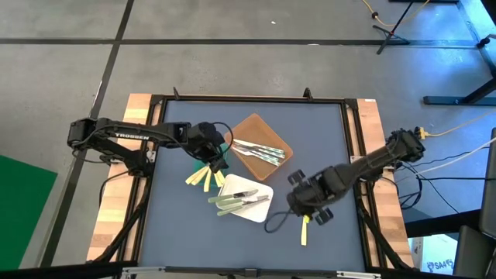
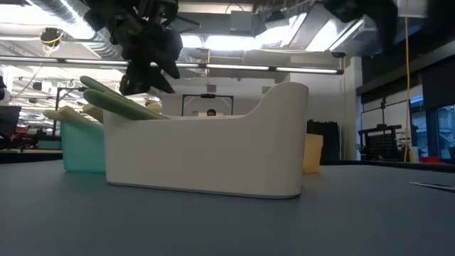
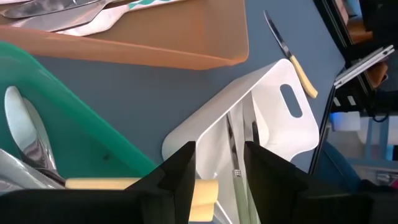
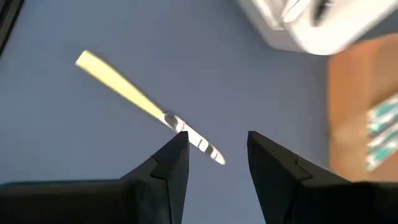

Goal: Sort silverware by color (type)
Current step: Put the yellow table knife into the green bin

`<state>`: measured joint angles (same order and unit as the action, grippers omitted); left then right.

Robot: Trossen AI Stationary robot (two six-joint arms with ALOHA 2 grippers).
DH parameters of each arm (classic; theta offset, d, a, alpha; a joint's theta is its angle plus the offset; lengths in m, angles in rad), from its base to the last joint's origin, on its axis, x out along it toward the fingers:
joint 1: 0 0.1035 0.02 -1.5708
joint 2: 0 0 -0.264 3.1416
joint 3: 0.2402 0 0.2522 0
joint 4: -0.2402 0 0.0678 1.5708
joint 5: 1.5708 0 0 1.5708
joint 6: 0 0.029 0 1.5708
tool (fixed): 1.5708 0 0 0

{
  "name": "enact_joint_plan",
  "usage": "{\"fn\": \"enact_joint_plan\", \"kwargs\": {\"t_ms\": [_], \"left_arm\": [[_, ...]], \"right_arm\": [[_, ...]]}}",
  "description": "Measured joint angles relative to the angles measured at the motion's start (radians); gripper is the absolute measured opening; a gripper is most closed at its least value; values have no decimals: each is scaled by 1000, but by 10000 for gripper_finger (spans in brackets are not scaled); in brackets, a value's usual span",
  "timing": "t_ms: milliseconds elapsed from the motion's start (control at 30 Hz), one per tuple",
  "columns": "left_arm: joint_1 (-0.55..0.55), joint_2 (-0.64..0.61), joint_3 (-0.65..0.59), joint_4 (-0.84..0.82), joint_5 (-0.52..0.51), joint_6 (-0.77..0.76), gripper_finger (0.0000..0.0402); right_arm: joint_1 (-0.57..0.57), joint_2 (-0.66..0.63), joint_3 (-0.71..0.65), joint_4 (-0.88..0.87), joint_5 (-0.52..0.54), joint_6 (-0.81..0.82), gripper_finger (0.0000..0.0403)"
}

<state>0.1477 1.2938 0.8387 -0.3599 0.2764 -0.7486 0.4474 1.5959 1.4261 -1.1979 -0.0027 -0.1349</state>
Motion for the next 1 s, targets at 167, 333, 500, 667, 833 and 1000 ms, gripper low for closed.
{"fn": "enact_joint_plan", "kwargs": {"t_ms": [167,333,500,667,833,1000], "left_arm": [[-1,0,0,2,0,0,130],[-6,0,0,2,-4,0,130],[-25,0,-1,2,-5,0,130],[-50,0,-1,3,-7,-8,130],[-74,0,-1,3,-22,-8,130],[-97,0,-1,3,-70,-8,130]], "right_arm": [[78,0,-88,100,-26,0,149],[138,0,-164,236,-103,0,149],[205,0,-243,349,-120,-15,149],[267,0,-317,435,-36,-108,149],[288,0,-391,521,3,-192,149],[286,22,-437,559,-9,-206,149]]}}
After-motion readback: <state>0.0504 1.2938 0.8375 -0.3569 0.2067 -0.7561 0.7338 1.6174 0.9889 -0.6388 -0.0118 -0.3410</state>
